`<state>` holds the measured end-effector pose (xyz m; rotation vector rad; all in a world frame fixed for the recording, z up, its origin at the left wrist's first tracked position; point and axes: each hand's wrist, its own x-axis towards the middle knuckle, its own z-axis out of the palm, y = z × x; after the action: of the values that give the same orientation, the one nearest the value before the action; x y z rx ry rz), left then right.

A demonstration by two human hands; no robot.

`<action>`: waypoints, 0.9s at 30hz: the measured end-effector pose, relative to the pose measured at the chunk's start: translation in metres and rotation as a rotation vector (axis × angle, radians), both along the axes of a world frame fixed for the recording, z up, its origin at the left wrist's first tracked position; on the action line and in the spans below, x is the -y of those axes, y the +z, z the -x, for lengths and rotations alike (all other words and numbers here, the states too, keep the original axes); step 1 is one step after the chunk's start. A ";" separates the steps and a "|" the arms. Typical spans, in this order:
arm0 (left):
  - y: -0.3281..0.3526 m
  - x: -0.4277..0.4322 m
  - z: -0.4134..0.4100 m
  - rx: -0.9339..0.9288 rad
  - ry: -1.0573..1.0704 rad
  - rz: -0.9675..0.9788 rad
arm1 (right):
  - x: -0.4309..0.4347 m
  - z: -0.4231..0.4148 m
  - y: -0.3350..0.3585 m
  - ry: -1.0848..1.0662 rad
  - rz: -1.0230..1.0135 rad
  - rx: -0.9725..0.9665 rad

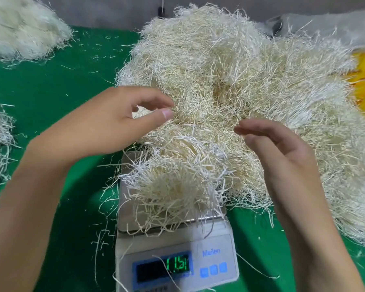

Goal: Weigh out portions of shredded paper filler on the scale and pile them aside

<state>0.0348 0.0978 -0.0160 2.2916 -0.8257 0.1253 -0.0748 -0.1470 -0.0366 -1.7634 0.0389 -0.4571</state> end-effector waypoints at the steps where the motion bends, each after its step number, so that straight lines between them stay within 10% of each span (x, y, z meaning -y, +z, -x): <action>1: 0.001 -0.001 0.001 0.007 0.003 -0.002 | 0.000 0.000 0.000 0.010 0.003 0.000; 11: 0.001 0.001 0.006 -0.005 -0.017 -0.010 | -0.002 -0.004 0.003 0.033 0.076 -0.063; 19: 0.003 -0.005 0.013 -0.086 -0.053 -0.270 | -0.008 -0.013 0.001 0.235 0.618 -0.461; 27: 0.007 0.012 0.034 -0.072 0.120 -0.169 | -0.014 -0.020 0.006 0.240 0.195 -0.181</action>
<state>0.0013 0.0863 -0.0091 2.4897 -0.6853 0.0268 -0.0550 -0.1334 -0.0304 -1.9681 -0.0916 -0.1298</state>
